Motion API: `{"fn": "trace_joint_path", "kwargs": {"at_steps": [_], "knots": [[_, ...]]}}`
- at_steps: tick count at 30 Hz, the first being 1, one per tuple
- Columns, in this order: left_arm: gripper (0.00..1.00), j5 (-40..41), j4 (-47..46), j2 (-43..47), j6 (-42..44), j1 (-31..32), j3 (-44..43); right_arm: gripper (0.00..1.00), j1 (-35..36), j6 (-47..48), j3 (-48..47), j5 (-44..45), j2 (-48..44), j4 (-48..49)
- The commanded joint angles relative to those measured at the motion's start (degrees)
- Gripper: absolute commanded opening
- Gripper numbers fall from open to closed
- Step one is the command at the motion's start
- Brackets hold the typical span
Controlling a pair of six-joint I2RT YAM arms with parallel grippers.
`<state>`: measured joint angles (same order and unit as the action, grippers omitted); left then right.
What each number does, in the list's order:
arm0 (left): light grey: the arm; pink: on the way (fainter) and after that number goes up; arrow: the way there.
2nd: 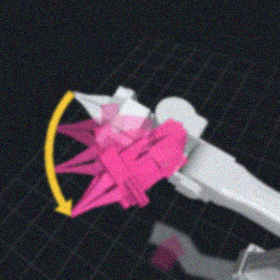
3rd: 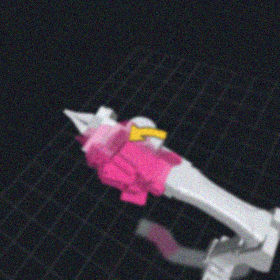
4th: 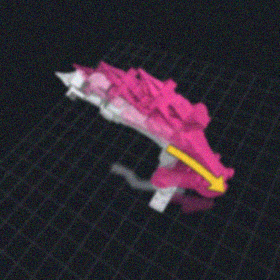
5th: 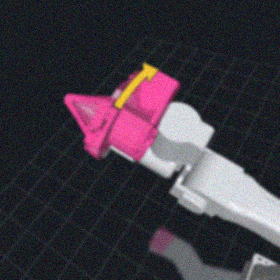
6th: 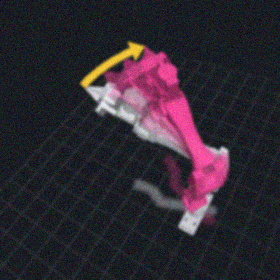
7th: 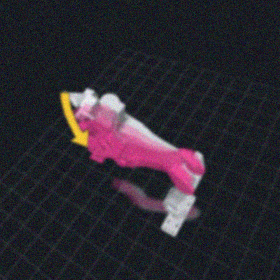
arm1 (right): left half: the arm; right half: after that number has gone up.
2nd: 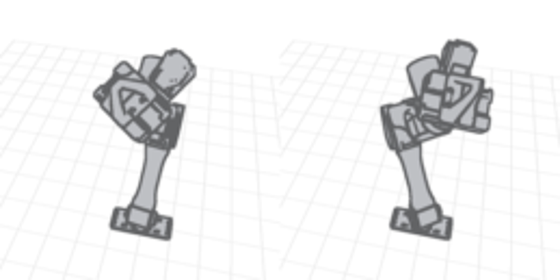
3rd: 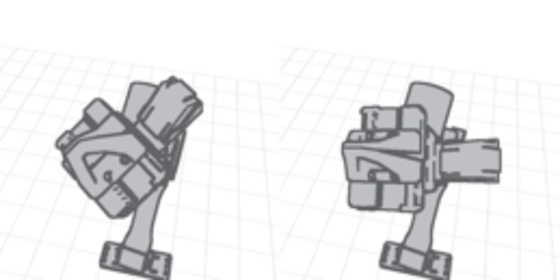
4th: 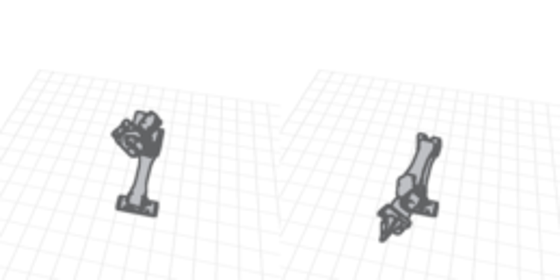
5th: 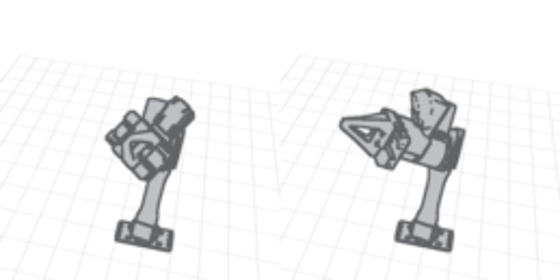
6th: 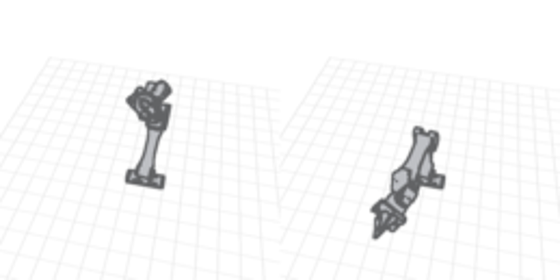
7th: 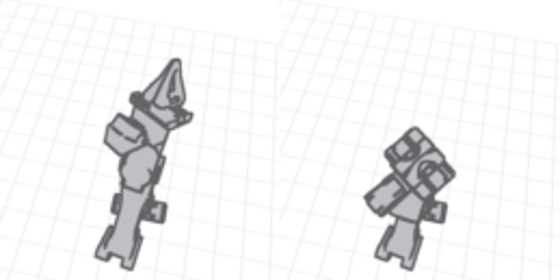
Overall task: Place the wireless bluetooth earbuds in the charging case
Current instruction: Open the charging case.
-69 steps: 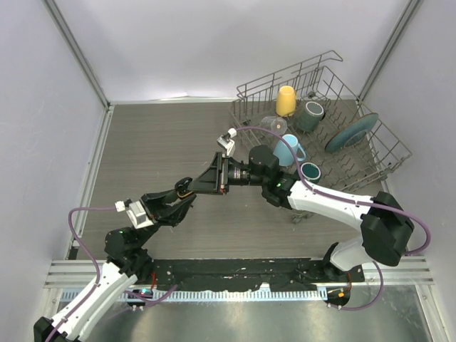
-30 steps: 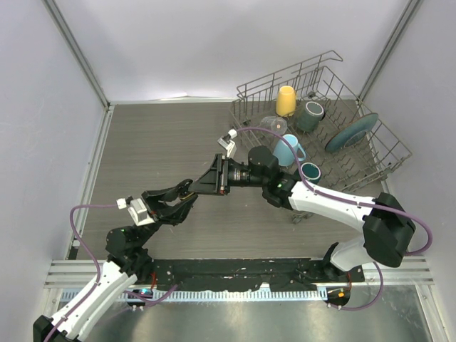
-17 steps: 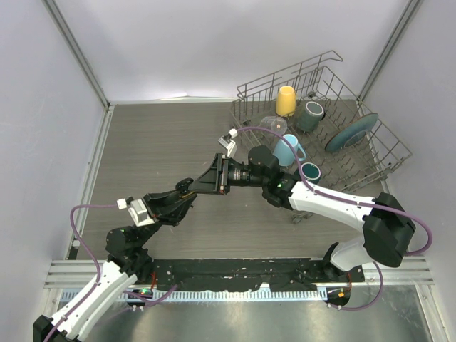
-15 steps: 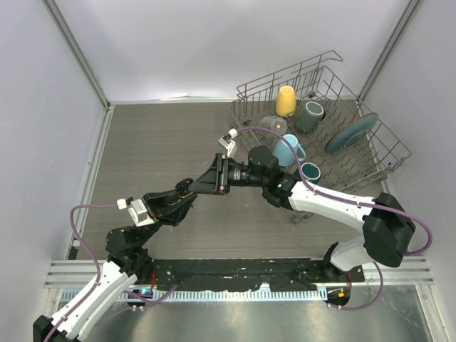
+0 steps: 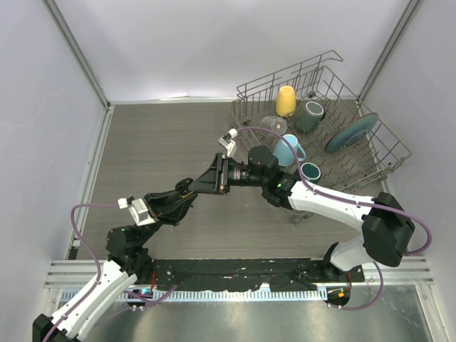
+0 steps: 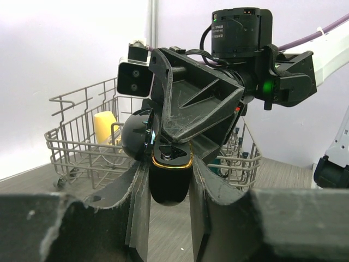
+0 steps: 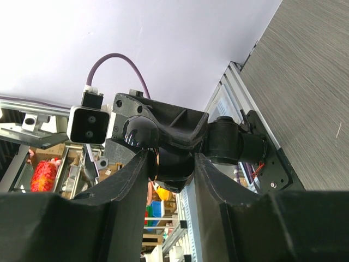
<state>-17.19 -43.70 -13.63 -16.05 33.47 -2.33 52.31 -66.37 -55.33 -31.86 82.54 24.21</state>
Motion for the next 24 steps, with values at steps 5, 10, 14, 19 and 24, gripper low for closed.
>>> {"fn": "trace_joint_path", "kwargs": {"at_steps": [5,10,14,19,24], "knots": [[0.31,0.5,-3.2,-1.8,0.0,-0.1,6.9,0.01,1.1,0.3,-1.9,-1.7,0.3,3.1],[0.35,0.4,-3.4,-2.0,0.1,-0.1,6.7,0.01,1.6,0.4,-2.3,-1.8,0.9,3.0],[0.34,0.1,-3.5,-2.1,0.1,-0.1,6.7,0.01,1.8,0.9,-2.8,-1.8,1.2,2.3],[0.10,-0.5,-3.4,-2.0,0.6,-0.1,6.6,0.01,1.9,1.2,-2.7,-1.7,1.2,2.2],[0.00,-0.7,-3.3,-2.4,1.2,-0.1,6.6,0.06,1.9,1.6,-2.9,-2.2,1.2,2.2]]}}
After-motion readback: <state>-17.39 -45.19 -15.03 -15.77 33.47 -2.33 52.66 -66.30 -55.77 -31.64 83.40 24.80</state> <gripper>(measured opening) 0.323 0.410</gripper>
